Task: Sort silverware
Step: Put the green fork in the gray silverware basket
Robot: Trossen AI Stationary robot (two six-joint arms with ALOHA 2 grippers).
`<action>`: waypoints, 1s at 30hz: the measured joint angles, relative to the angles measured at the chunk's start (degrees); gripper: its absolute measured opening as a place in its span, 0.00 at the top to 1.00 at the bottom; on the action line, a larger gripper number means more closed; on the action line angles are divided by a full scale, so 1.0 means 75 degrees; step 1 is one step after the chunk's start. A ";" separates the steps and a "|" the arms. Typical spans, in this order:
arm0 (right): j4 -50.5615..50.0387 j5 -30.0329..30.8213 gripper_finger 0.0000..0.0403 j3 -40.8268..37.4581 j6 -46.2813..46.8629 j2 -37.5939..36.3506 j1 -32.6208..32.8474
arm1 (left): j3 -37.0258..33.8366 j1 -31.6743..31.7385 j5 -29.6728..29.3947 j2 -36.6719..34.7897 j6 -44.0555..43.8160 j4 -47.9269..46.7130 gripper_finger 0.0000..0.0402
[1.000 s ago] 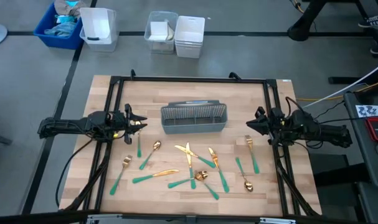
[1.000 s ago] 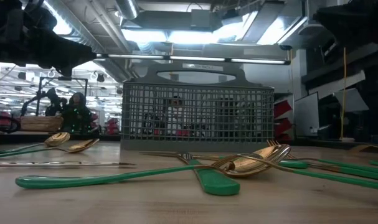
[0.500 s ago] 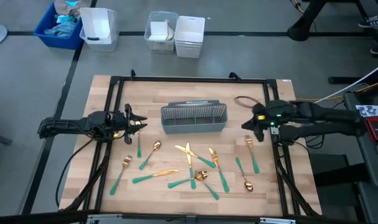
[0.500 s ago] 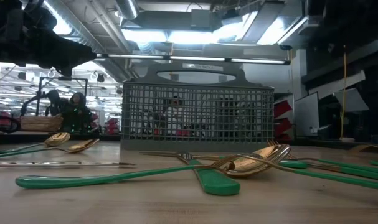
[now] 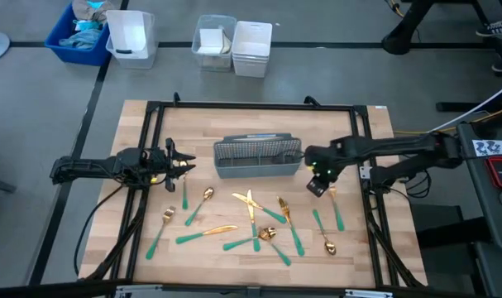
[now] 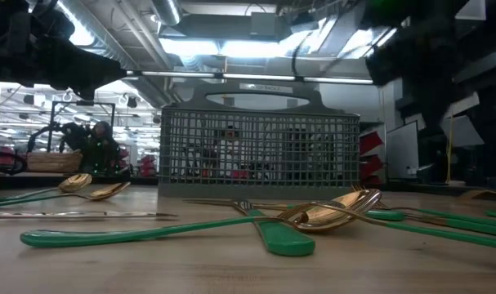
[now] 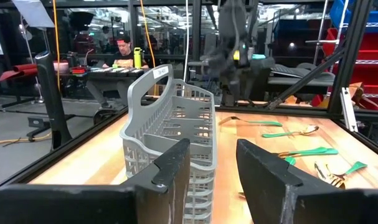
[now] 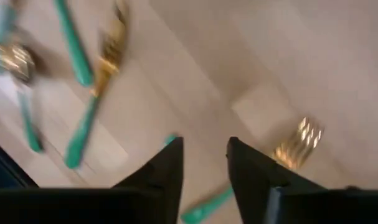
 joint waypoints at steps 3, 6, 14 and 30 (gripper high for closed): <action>-0.0523 -0.0455 0.58 0.0000 0.0005 0.0580 0.0000 | -0.0001 0.0001 0.0001 0.0001 -0.0001 0.0000 0.69; -0.1075 -0.0558 0.54 0.0003 0.0147 0.1035 0.0003 | 0.0001 -0.0001 -0.0001 0.0001 -0.0001 0.0000 0.69; -0.1513 -0.0029 0.55 -0.0132 0.0777 0.1496 0.0009 | 0.0000 -0.0002 0.0001 0.0001 -0.0001 0.0000 0.69; 0.0013 0.0789 0.56 -0.1102 0.3177 0.1487 0.1592 | -0.0001 0.0000 0.0001 0.0001 0.0135 0.0000 0.69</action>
